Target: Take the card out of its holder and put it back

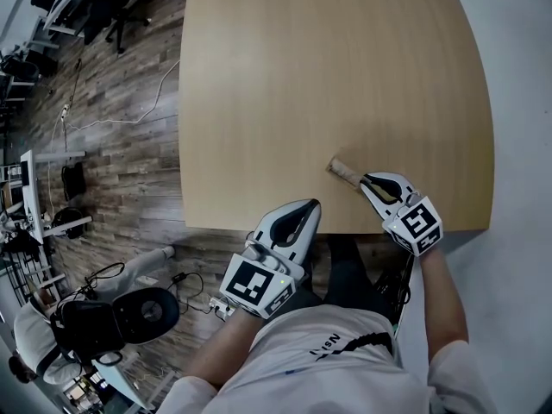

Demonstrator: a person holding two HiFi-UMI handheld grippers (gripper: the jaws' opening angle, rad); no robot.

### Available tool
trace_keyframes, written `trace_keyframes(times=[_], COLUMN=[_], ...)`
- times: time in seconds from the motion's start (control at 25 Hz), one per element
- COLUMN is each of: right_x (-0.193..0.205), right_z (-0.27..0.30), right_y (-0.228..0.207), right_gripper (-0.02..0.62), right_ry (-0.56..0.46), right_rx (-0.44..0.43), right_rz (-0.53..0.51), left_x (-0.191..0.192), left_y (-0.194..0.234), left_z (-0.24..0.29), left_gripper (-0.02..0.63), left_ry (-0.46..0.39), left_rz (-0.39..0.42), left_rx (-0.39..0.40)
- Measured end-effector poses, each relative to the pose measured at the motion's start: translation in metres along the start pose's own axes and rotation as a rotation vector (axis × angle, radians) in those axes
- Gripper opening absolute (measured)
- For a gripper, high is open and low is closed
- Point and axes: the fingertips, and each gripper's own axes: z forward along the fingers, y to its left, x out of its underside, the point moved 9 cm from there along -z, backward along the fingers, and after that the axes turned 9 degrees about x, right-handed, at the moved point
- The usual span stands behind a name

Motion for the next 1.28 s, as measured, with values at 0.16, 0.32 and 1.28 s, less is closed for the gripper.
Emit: trace_keyframes(times=[0.16, 0.32, 1.28], right_x=[0.001, -0.011, -0.139], right_z=[-0.029, -0.037, -0.078], right_y=[0.008, 0.012, 0.192], right_gripper=[0.041, 0.041, 0.015], right_ry=[-0.007, -0.027, -0.315], right_rx=[0.063, 0.146, 0.344], right_rz=[-0.011, -0.003, 0.2], left_x=[0.011, 0.013, -0.032], left_y=[-0.017, -0.007, -0.027], left_z=[-0.006, -0.007, -0.109], left_gripper=[0.012, 0.012, 0.012], left_ry=[-0.008, -0.012, -0.06], left_rz=[0.012, 0.026, 0.114], left_rx=[0.022, 0.048, 0.194])
